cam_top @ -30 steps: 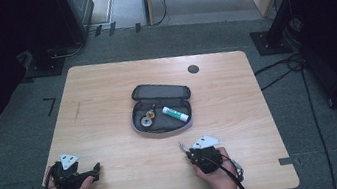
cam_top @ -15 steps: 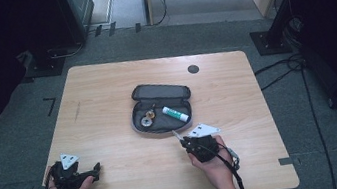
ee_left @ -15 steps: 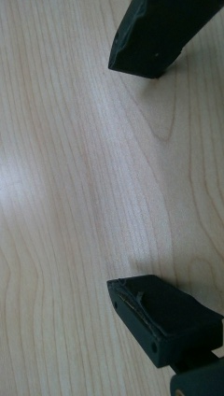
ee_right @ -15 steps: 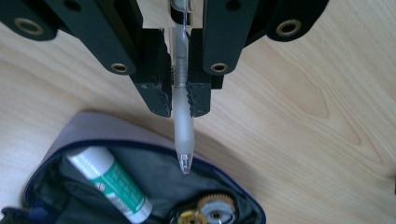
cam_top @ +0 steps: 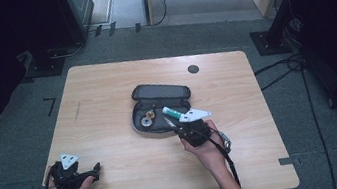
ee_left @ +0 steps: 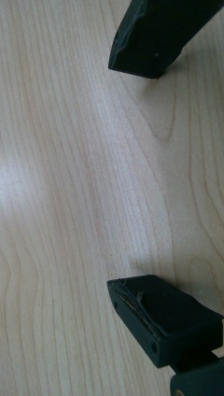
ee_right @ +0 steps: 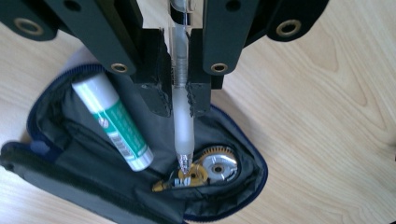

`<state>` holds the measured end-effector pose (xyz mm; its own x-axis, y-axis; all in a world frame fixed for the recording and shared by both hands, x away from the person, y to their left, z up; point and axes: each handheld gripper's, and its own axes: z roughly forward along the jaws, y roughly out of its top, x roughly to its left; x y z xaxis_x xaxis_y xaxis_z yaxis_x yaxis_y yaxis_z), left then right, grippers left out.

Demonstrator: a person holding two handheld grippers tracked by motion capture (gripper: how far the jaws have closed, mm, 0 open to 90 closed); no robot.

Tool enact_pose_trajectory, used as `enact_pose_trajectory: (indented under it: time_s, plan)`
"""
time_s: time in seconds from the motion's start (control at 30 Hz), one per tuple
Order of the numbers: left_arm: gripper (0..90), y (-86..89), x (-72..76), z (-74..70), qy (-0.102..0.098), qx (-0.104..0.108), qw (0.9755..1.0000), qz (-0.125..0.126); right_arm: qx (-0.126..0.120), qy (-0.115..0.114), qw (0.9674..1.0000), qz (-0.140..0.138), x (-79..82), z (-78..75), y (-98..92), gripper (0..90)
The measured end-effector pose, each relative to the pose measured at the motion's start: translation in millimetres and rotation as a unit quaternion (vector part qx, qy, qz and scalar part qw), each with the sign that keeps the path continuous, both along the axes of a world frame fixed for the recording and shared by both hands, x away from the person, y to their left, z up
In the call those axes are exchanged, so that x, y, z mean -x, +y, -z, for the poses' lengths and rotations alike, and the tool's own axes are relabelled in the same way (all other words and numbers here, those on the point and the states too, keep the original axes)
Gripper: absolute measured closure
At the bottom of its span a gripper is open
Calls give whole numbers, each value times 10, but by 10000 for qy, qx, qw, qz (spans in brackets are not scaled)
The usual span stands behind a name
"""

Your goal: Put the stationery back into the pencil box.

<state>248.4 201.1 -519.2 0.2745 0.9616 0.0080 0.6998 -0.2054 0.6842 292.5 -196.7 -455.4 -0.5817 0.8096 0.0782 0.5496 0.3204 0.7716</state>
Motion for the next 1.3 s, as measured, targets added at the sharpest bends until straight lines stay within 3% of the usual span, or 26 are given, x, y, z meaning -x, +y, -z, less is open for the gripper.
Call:
enact_pose_trajectory:
  time_s: [0.53, 0.8, 1.3]
  plan:
    - [0, 1, 0, 0, 3, -7, 10000, 4, -19, 17, 9996, -280, -414, 3, 186, 808]
    - [0, 0, 0, 0, 2, -4, 10000, 2, 56, 84, 9996, -263, -616, 44, 234, 807]
    - [0, 0, 0, 1, -3, -6, 10000, 2, 455, 317, 9983, -152, -908, 135, 411, 807]
